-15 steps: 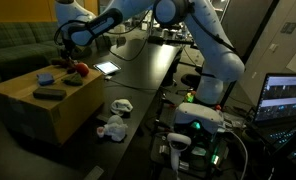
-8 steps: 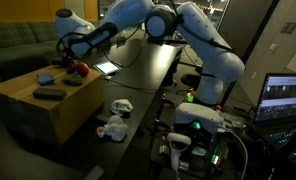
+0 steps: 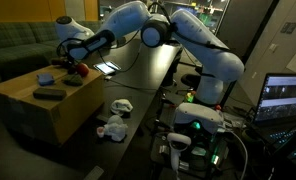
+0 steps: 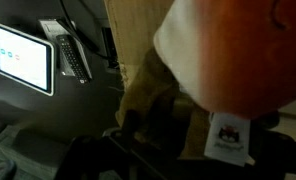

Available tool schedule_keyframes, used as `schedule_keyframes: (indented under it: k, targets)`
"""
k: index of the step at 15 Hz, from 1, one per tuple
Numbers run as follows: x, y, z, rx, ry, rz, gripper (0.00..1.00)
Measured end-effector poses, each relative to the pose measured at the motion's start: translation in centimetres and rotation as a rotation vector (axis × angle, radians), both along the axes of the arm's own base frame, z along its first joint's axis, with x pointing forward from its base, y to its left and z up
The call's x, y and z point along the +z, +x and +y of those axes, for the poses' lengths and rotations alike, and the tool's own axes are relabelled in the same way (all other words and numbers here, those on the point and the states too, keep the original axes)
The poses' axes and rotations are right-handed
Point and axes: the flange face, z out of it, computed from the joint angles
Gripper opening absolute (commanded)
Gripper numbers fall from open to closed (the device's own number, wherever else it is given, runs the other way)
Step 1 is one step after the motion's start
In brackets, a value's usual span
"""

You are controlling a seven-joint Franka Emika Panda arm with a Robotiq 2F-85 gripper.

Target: Switch between the objects on the box and on the table one by one

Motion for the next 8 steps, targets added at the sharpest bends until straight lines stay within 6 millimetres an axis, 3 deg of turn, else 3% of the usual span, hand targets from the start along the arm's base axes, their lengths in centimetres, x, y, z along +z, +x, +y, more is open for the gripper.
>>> schedule_keyframes:
  k: [1,3,4,8]
  targets:
    - [-0.1,0.1,-0.1,-0.009,0.006,0.007,0.86]
    - [-0.2,0.2,-0.4,-0.022,0.017,0.022,0.61]
    - [-0.2,0.3,-0.6,-0.025,0.023,0.032,0.60]
    - [0.2,0.4,-1.3,-0.018,0.051,0.070,0.29]
